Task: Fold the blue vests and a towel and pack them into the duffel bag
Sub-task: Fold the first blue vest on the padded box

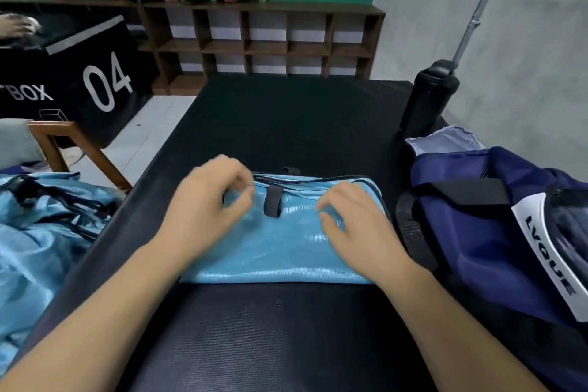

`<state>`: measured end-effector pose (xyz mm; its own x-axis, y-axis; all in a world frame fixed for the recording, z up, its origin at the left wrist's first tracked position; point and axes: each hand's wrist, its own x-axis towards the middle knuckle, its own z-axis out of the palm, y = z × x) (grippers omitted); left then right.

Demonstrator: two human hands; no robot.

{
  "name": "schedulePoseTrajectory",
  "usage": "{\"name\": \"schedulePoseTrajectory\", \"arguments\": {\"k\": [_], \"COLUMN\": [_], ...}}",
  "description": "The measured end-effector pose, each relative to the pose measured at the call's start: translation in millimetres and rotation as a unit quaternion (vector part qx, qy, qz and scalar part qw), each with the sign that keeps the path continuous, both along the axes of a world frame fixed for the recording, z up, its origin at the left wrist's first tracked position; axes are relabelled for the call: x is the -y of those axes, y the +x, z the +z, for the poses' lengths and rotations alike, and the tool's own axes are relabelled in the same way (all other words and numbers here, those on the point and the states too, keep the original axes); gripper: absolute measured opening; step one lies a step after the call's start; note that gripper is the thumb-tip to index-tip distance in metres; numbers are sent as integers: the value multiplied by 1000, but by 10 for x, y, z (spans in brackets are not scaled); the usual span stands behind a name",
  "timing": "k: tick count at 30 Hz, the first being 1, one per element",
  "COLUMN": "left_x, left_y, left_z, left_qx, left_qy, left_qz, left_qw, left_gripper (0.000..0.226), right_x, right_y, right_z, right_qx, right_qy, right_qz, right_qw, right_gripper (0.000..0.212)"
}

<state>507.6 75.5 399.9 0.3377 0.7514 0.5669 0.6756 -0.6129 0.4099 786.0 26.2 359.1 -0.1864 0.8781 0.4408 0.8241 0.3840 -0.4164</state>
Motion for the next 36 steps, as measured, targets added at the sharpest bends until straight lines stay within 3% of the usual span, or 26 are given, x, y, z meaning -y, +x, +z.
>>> {"name": "schedulePoseTrajectory", "arguments": {"k": [4,8,12,15,17,21,25,28,32,36], "left_x": [-19,-101,-111,-160,-192,-187,22,264,553,614], "left_y": [78,11,-12,-110,-176,-218,-143,-24,116,218], "left_z": [-274,-418,-407,-420,-419,-324,-225,-135,-148,-332], "left_qx": [-100,-117,-164,-170,-140,-21,-38,-85,-120,-158], "left_qy": [-97,-87,-59,-113,-142,-161,-76,0,-101,-110], "left_qz": [-86,-69,8,60,75,121,110,31,-183,-228], "left_qw": [986,987,985,977,977,979,990,996,970,955], "left_gripper": [18,27,63,92,98,85,67,56,48,37], "right_x": [-22,-29,-33,-45,-36,-3,3,-1,-23,-36], "right_y": [-40,-74,-128,-135,-116,-36,60,91,117,138], "right_z": [-85,-84,-100,-114,-90,-16,-6,-5,-27,-58], "right_qx": [47,99,148,143,123,74,53,36,20,37], "right_qy": [-43,-83,-110,-99,-86,-49,-50,-51,-61,-74], "right_qz": [14,-57,-134,-153,-144,-144,-159,-161,-153,-147], "right_qw": [998,990,974,973,978,986,985,985,986,986], "right_gripper": [12,54,78,84,82,66,51,47,49,55]}}
